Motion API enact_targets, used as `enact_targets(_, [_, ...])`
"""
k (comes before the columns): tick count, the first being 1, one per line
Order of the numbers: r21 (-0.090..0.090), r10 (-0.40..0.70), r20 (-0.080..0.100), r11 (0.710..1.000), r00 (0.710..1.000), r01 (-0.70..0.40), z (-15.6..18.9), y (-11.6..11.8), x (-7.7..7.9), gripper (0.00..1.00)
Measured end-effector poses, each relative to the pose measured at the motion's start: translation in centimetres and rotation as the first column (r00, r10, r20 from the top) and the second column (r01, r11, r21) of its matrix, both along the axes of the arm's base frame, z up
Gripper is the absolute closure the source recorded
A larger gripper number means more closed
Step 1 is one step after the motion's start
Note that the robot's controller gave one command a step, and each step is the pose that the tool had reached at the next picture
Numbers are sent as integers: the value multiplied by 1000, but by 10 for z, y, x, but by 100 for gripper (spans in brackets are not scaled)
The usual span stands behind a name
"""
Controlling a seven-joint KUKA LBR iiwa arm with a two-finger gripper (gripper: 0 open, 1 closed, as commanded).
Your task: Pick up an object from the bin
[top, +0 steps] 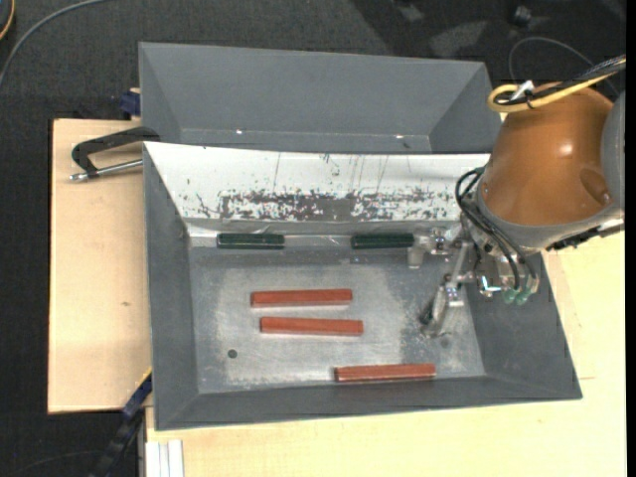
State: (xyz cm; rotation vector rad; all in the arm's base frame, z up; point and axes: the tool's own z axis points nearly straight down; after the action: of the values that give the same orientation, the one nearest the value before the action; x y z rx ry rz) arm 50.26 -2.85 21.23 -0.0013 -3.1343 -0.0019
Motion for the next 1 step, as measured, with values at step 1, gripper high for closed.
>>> enact_targets(1, [3, 161, 3, 987, 987, -161, -87, 125, 20, 0])
